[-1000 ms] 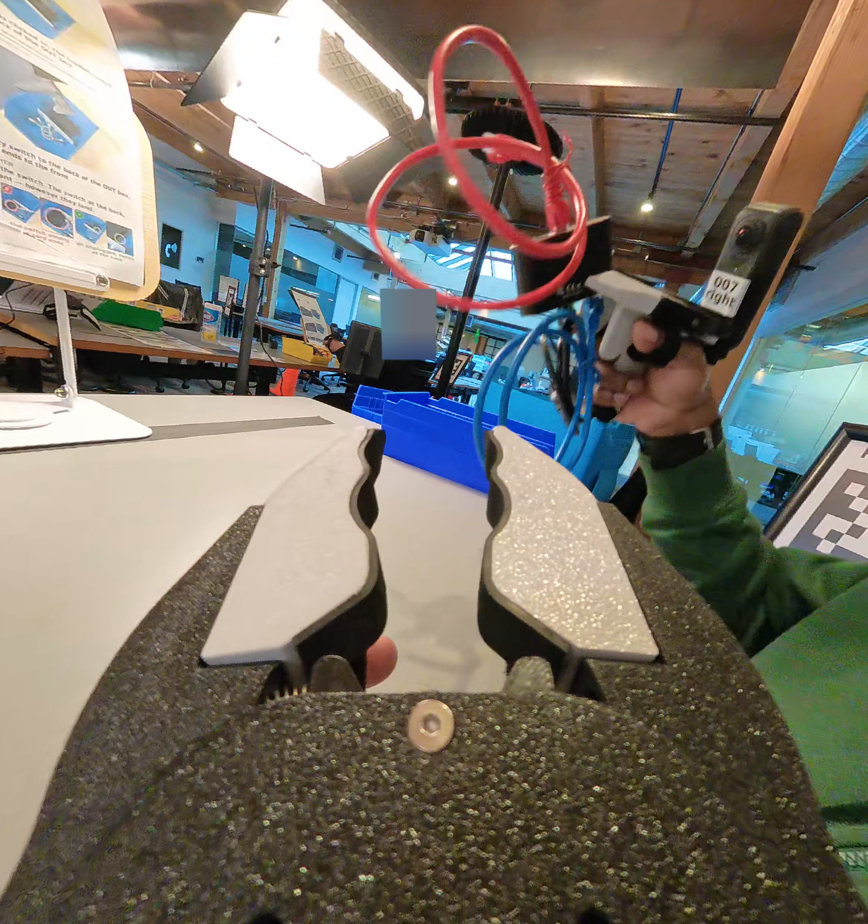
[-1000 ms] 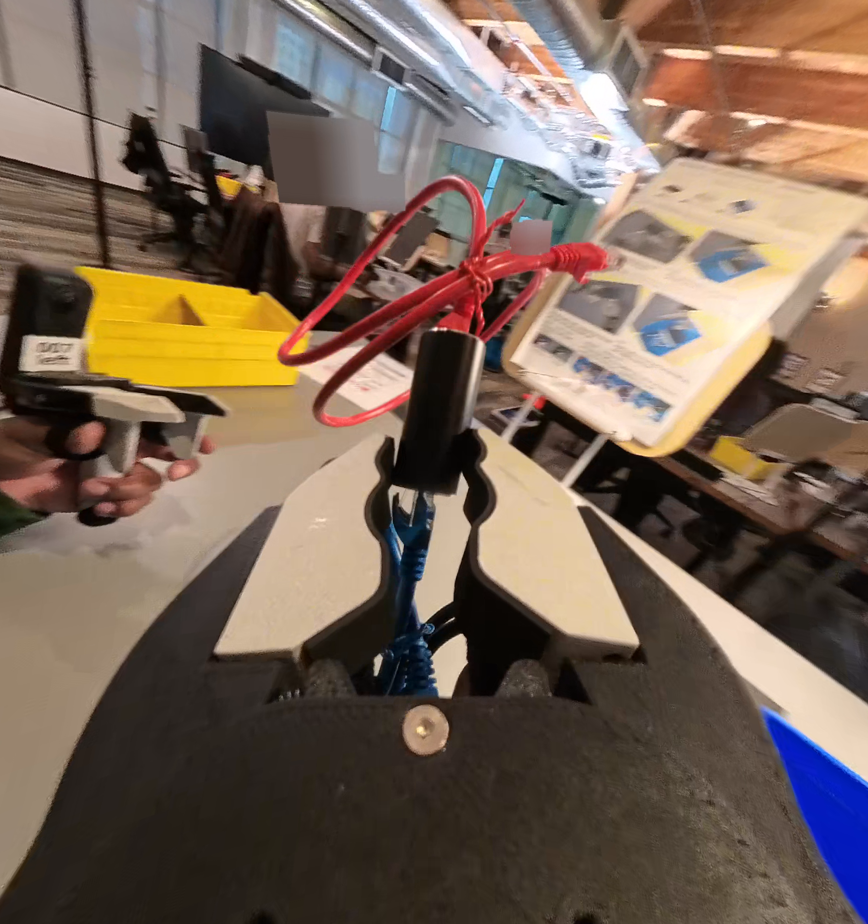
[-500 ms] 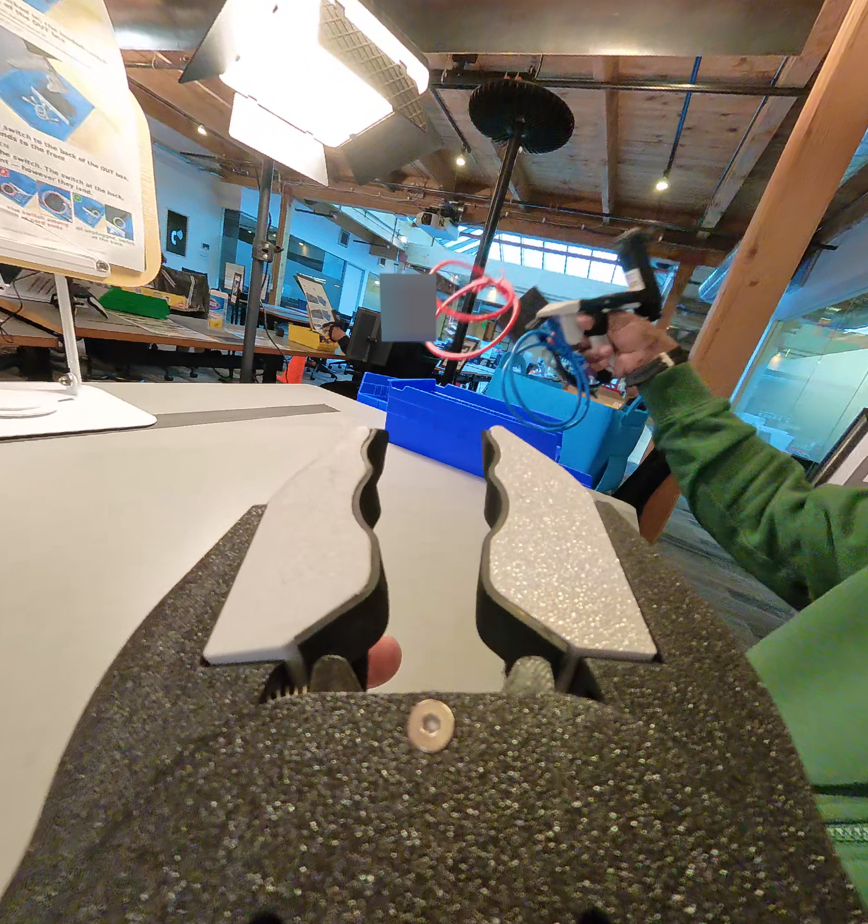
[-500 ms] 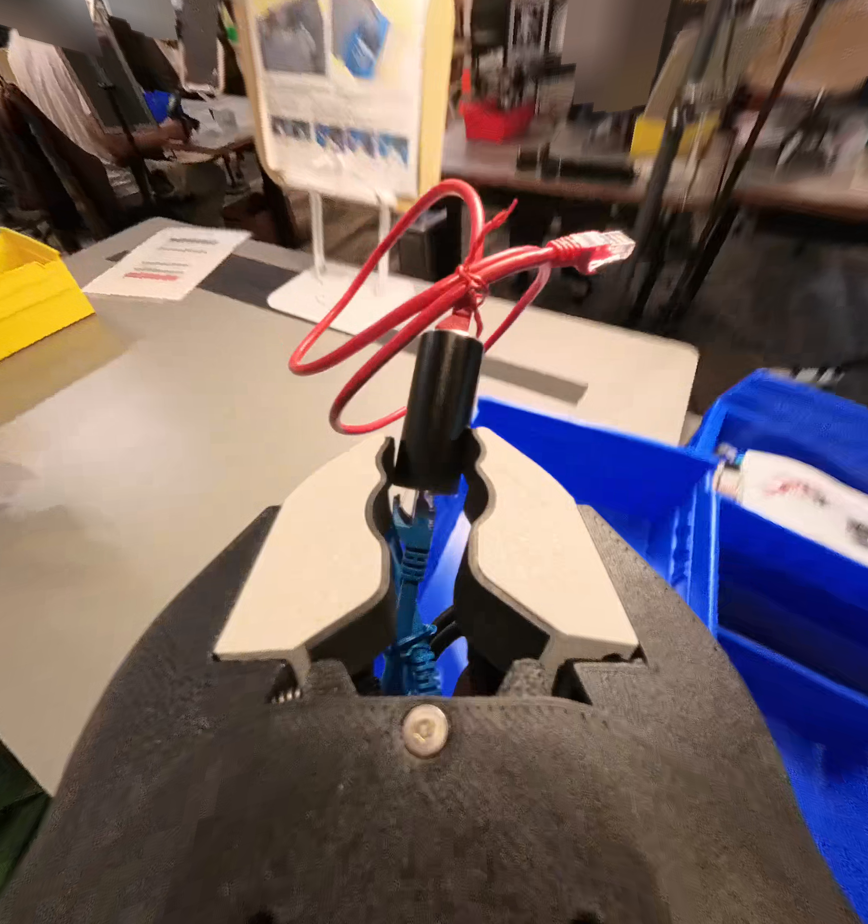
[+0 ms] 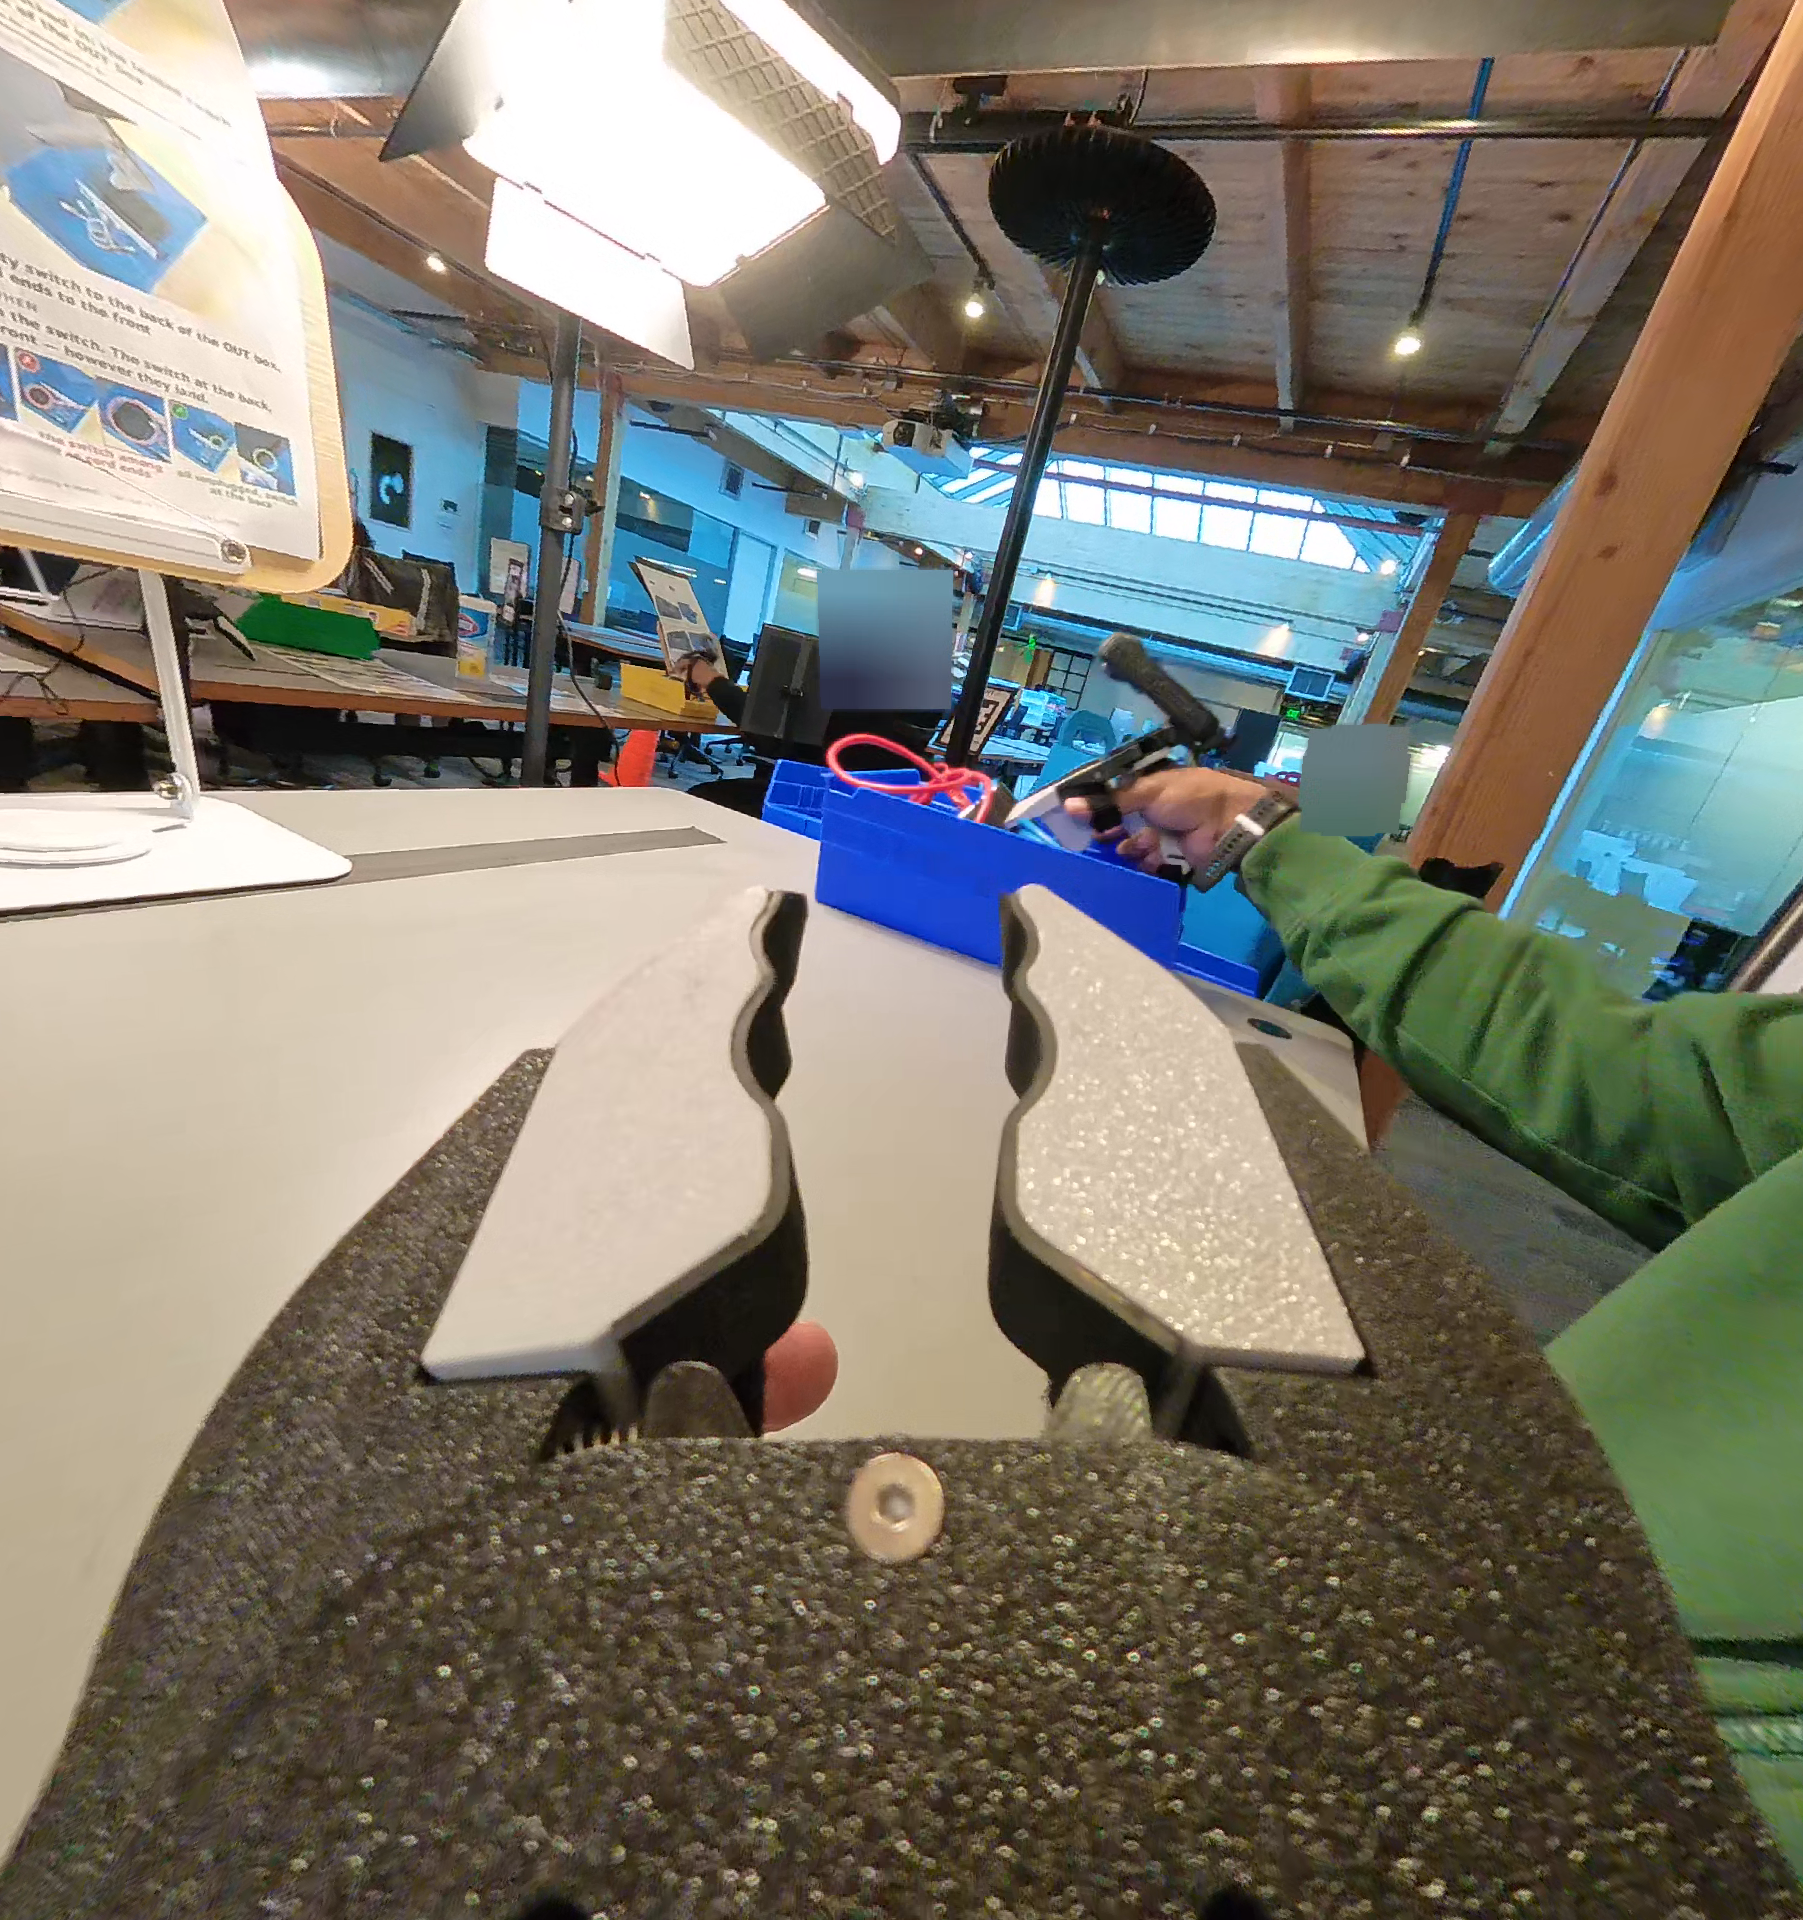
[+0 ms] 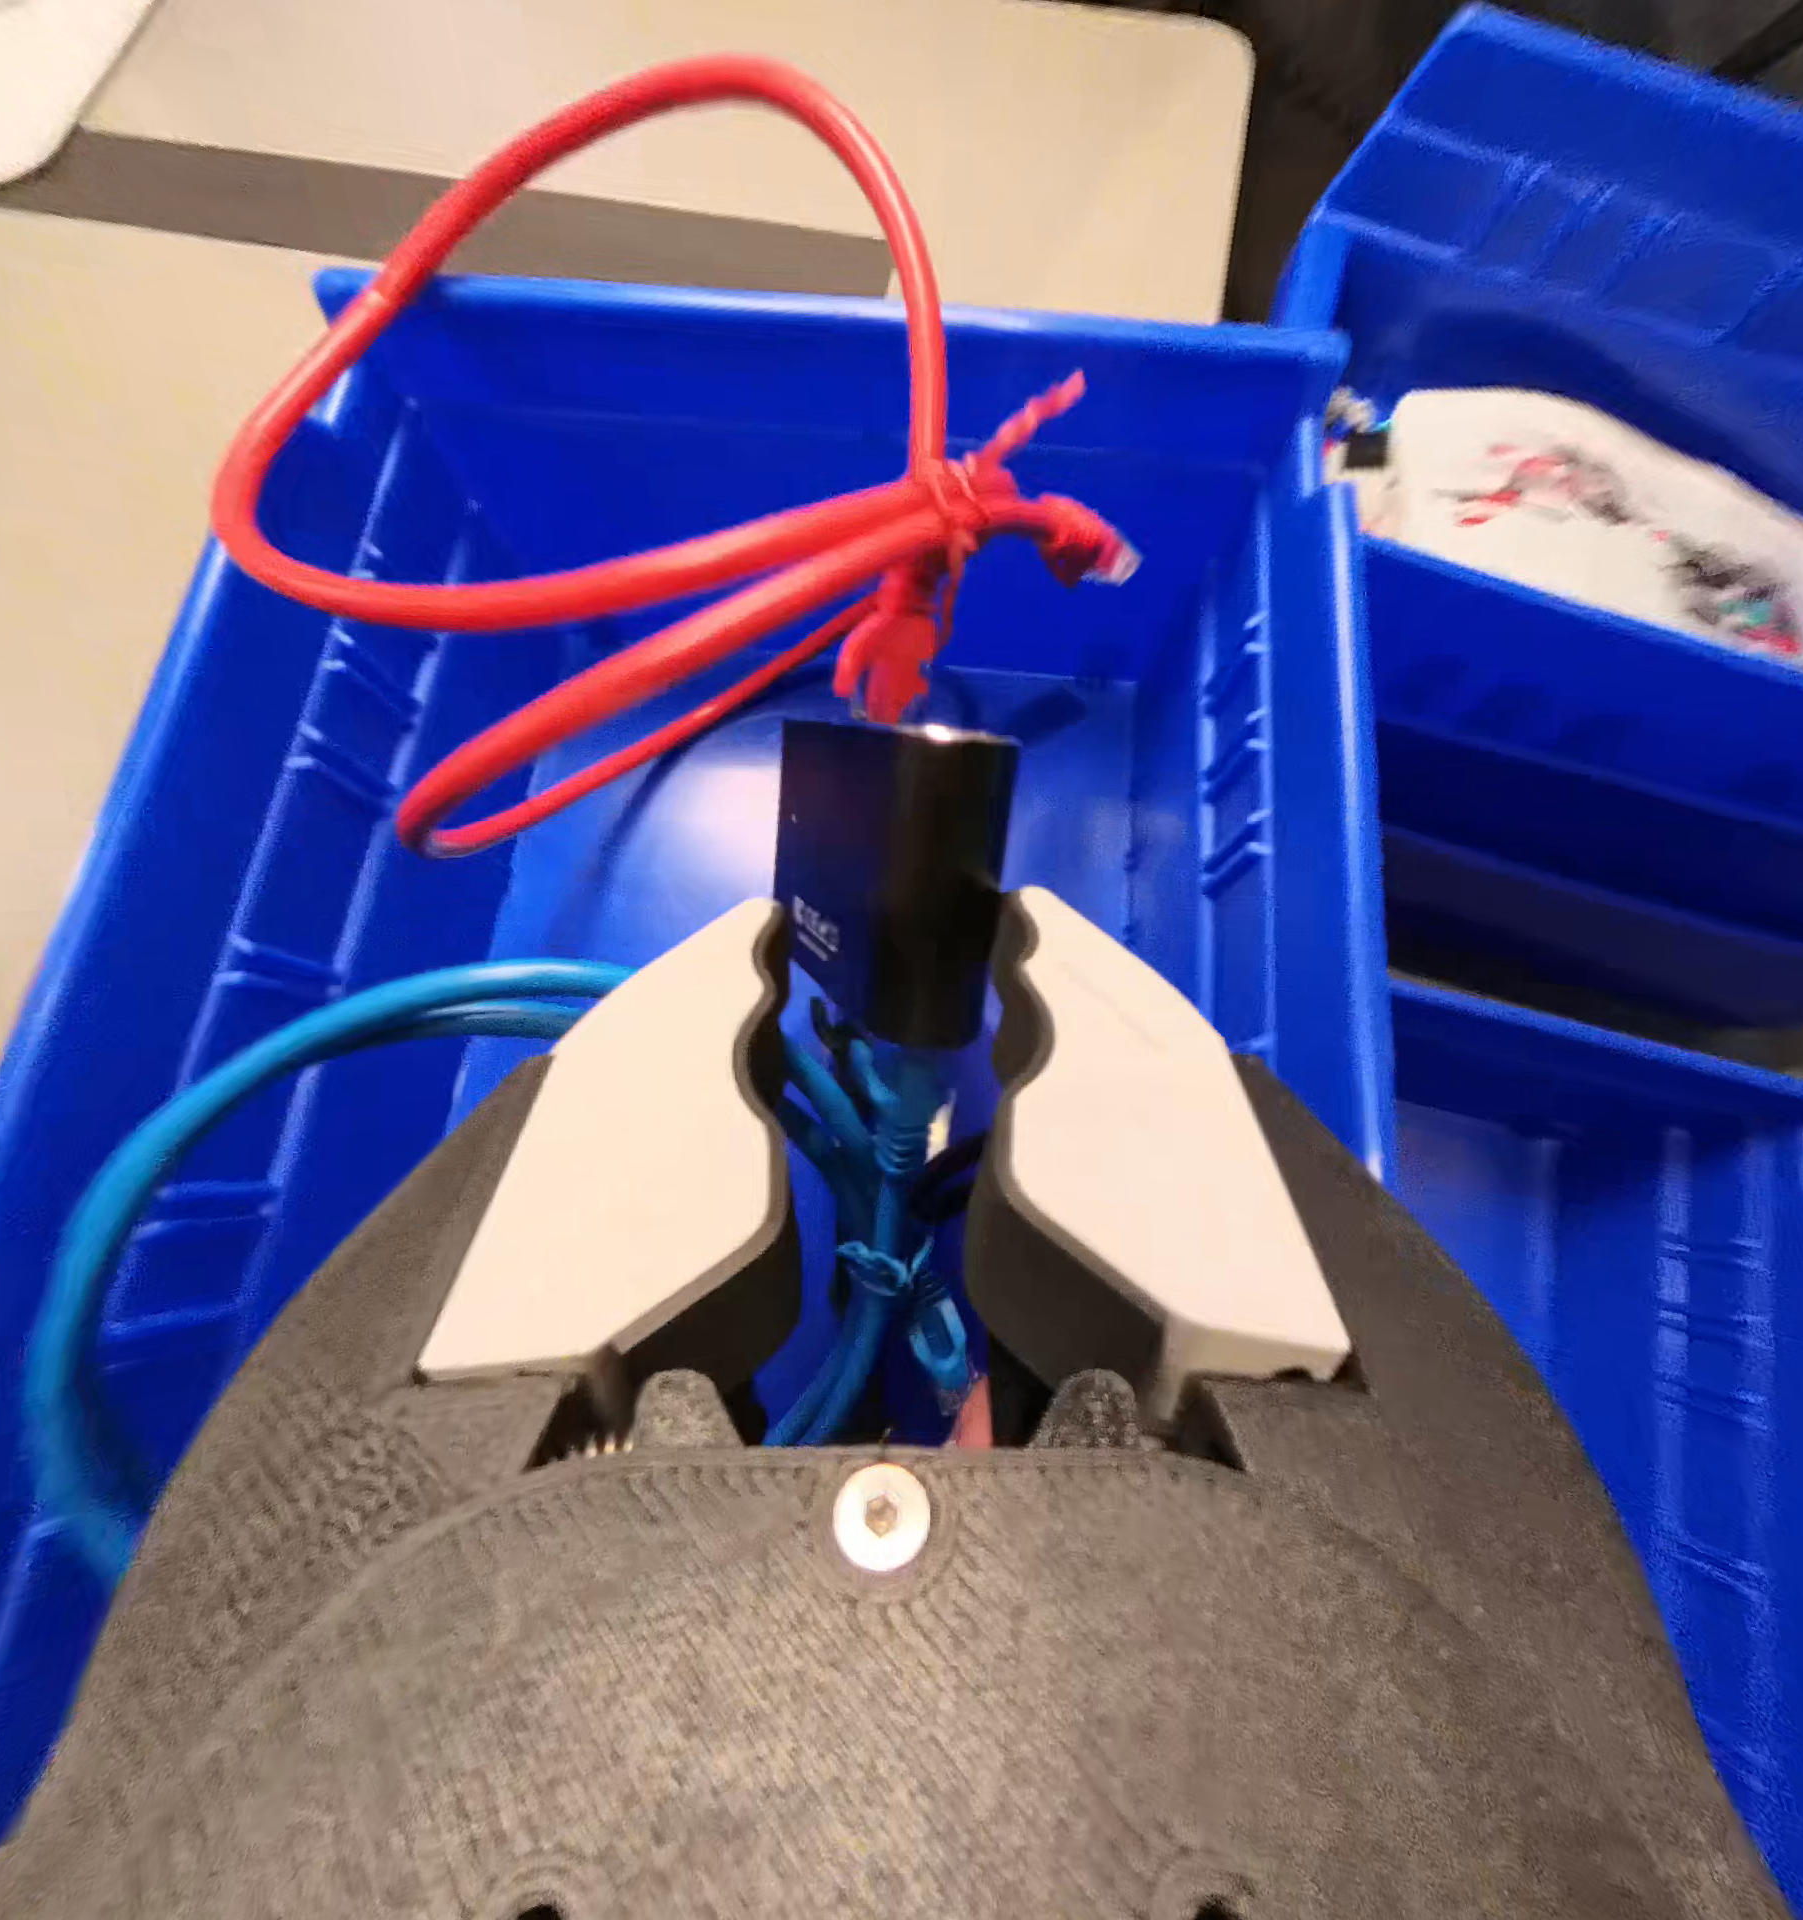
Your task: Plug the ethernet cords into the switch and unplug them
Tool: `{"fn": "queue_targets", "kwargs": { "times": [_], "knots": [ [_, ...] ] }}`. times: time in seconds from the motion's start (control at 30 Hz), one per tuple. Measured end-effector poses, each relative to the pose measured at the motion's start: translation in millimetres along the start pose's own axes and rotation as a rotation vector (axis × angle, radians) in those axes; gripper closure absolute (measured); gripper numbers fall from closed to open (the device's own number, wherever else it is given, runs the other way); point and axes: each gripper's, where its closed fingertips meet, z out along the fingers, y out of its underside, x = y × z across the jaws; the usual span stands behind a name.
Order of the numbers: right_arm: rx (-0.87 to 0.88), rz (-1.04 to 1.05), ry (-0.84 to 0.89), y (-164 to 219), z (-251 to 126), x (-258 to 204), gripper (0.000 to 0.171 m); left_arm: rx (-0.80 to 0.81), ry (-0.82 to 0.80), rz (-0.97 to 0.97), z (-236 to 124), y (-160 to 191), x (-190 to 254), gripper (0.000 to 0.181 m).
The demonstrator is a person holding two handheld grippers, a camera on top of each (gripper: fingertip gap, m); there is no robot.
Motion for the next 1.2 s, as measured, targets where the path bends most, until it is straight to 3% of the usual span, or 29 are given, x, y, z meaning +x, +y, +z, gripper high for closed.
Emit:
{"fn": "queue_targets", "kwargs": {
  "times": [0.03, 0.17, 0.23, 0.37, 0.43, 0.53, 0.67, 0.73, 0.87, 1.07, 1.13, 1.2],
  "knots": [
    [0.023, -0.038, 0.038, -3.1, -6.7, -0.3, 0.126, 0.000, -0.007, 0.010, -0.3, -0.1, -0.2, 0.143],
    [0.266, -0.029, 0.057, -30.9, -62.1, -21.2, 0.114, -0.002, -0.059, 0.070, -4.7, -1.6, -3.8, 0.137],
    [0.430, 0.007, -0.001, -36.8, -97.8, -43.3, 0.116, -0.012, -0.118, 0.128, -12.2, -2.5, -10.1, 0.131],
    [0.556, -0.019, -0.108, -2.7, -129.0, -90.6, 0.117, -0.023, -0.339, 0.261, -45.7, -14.6, -40.1, 0.119],
    [0.568, -0.048, -0.131, 22.0, -125.3, -102.8, 0.116, -0.021, -0.478, 0.322, -74.5, -29.7, -57.7, 0.116],
    [0.623, -0.013, -0.157, 52.9, -113.0, -103.7, 0.114, -0.033, -0.826, 0.451, -145.8, -63.9, -92.9, 0.108],
    [0.651, 0.064, -0.219, 70.4, -106.8, -104.4, 0.087, -0.092, -1.172, 0.568, -241.2, -97.6, -119.6, 0.103],
    [0.713, 0.039, -0.236, 62.6, -114.6, -111.7, 0.082, -0.160, -1.205, 0.511, -264.1, -90.3, -134.2, 0.096],
    [0.619, -0.028, -0.129, 65.2, -94.1, -122.7, 0.066, -0.282, -1.203, 0.469, -275.6, -63.5, -166.1, 0.095],
    [0.519, -0.138, 0.136, 63.3, -71.3, -128.1, 0.055, -0.379, -1.262, 0.455, -286.6, -58.0, -204.2, 0.111],
    [0.490, -0.165, 0.187, 62.8, -64.8, -130.7, 0.066, -0.412, -1.245, 0.420, -286.9, -51.1, -213.0, 0.116],
    [0.475, -0.196, 0.240, 61.8, -61.1, -132.2, 0.093, -0.463, -1.235, 0.436, -288.6, -43.7, -218.2, 0.132]
  ]
}}
